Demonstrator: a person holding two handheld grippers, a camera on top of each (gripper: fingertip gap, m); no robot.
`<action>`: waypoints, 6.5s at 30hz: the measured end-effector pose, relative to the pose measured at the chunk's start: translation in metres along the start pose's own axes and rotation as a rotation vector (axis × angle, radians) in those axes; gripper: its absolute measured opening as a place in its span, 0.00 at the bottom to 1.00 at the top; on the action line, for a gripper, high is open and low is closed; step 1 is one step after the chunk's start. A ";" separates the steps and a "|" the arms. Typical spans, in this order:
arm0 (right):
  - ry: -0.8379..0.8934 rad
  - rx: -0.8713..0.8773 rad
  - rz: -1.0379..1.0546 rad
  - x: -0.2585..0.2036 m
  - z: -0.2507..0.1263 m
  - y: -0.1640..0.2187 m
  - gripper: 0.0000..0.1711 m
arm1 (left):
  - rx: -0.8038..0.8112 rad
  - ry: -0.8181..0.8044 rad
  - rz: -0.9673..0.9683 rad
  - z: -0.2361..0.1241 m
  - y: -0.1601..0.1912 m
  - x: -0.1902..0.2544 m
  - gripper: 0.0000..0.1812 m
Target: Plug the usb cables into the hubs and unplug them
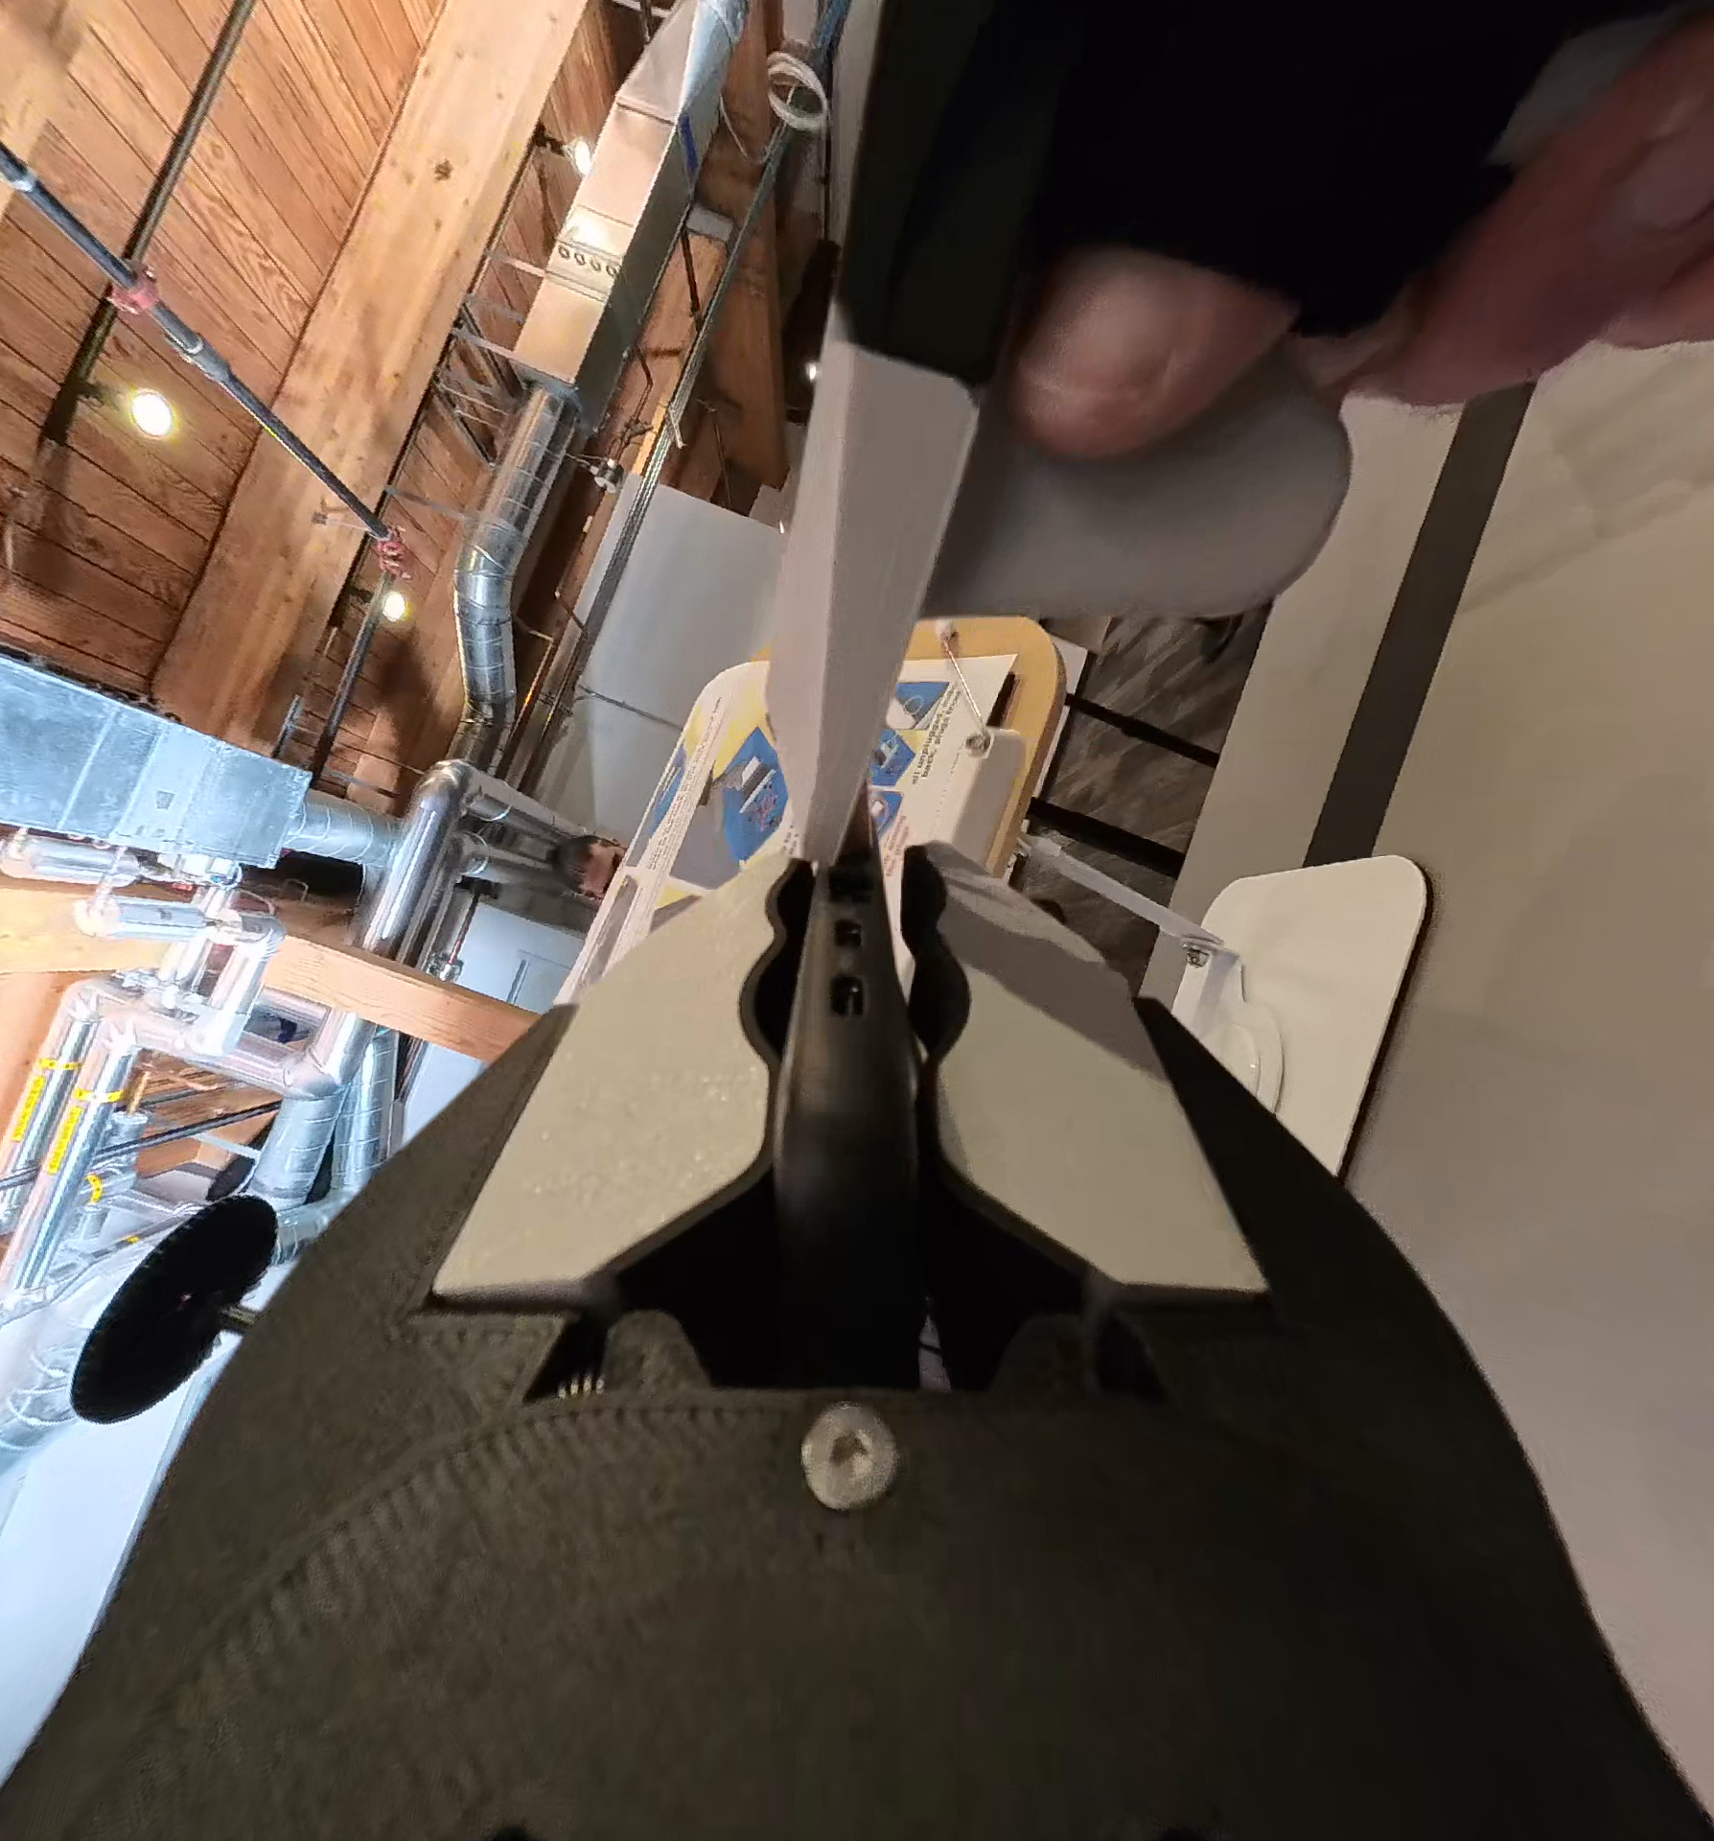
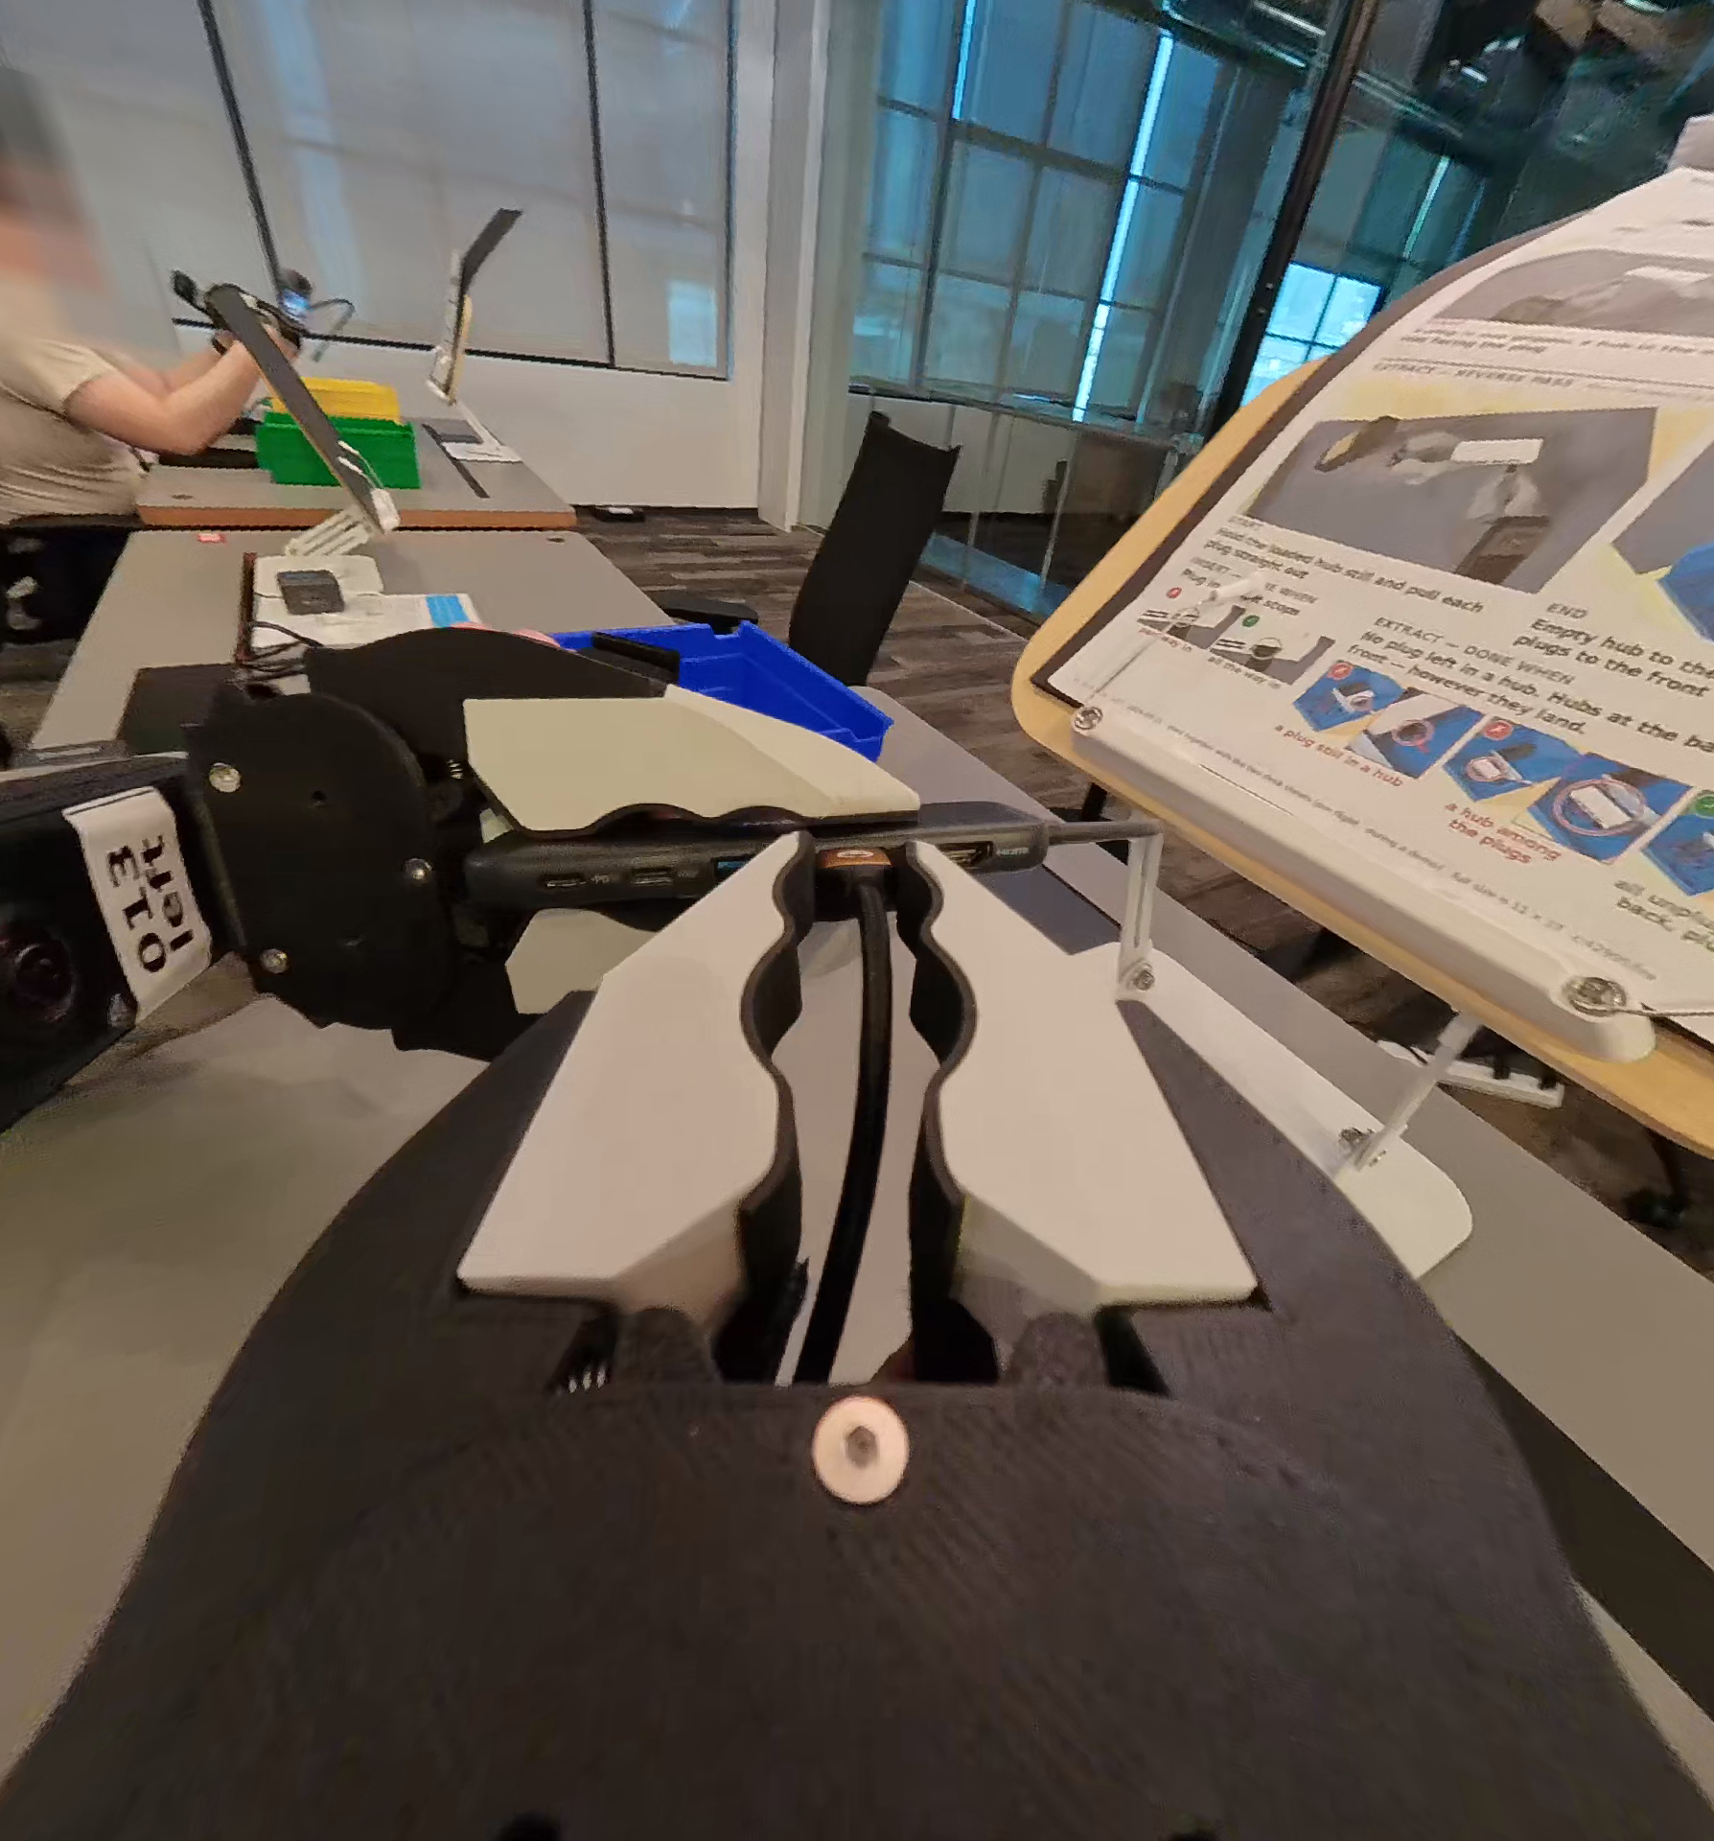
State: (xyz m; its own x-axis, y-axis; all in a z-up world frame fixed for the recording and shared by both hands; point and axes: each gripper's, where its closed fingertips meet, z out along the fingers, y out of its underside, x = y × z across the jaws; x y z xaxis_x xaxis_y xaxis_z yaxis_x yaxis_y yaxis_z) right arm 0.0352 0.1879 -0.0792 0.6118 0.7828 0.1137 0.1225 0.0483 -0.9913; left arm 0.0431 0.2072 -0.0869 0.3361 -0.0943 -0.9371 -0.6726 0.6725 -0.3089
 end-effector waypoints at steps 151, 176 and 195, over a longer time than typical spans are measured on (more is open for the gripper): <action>-0.045 -1.420 -0.082 0.218 -0.353 0.222 0.19 | -0.040 0.153 -0.047 0.012 0.015 0.033 0.11; 0.065 -0.356 -1.345 0.004 -0.067 0.055 0.21 | 0.336 0.359 -0.180 -0.029 -0.077 0.046 0.11; -0.027 -0.406 -1.068 0.002 -0.090 0.069 0.06 | 0.419 0.394 -0.166 -0.042 -0.107 0.050 0.23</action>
State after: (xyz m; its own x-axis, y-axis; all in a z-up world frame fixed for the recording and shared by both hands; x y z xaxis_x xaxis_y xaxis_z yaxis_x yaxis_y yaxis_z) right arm 0.1149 0.1368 -0.1414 0.0268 0.4757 0.8792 0.8163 0.4973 -0.2940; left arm 0.1038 0.0995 -0.1076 0.0912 -0.4342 -0.8962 -0.2879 0.8500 -0.4411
